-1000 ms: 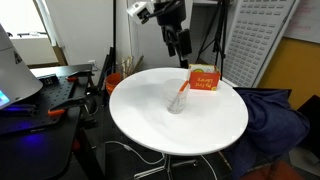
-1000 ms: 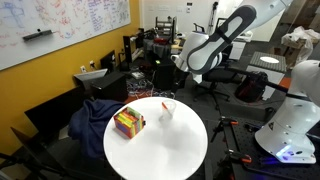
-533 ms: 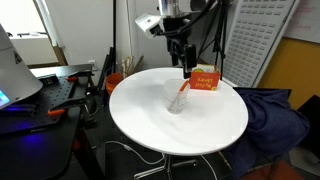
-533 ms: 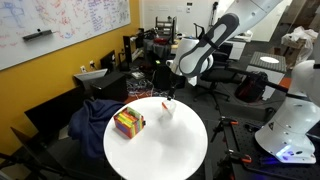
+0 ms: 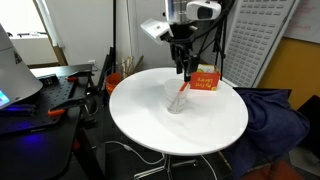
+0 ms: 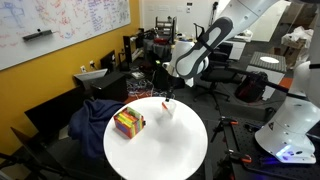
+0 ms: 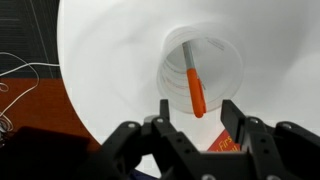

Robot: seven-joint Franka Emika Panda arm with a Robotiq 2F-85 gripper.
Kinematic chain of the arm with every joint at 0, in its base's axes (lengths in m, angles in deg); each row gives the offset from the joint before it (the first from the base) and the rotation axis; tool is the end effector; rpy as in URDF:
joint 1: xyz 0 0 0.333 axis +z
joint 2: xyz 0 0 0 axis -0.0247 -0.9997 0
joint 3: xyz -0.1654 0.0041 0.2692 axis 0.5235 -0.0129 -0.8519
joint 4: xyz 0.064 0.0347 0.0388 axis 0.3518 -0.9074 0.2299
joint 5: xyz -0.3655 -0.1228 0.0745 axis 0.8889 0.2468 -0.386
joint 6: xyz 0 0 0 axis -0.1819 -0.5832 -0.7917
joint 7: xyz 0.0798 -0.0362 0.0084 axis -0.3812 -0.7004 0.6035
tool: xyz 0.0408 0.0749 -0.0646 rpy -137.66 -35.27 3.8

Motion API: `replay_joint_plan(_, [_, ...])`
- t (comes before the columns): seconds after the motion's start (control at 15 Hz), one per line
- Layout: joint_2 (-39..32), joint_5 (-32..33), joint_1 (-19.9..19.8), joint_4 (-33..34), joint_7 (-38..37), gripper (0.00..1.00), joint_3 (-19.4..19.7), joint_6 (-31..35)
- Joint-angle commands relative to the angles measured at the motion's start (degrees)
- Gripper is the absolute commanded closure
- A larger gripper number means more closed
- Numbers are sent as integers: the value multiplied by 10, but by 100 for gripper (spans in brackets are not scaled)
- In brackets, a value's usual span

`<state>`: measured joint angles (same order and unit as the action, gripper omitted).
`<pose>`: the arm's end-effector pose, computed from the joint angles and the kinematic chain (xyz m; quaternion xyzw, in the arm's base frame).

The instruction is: Pick the marker from the cup and put it on the table

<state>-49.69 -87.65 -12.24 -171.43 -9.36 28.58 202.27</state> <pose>0.5081 -0.1598 0.2152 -0.9962 -0.0110 -0.0860 0.0100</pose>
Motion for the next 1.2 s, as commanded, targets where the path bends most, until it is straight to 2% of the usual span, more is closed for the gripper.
replay_joint_plan(0.0, [-10, 17, -22, 25, -5, 40, -21, -34])
replay_joint_plan(0.27, [-16, 15, -27, 36, -2, 36, -32, -59])
replay_joint_plan(0.67, [-27, 17, -25, 49, -6, 44, -30, -80])
replay_joint_plan(1.13, [-44, 24, -23, 60, -13, 41, -28, -88])
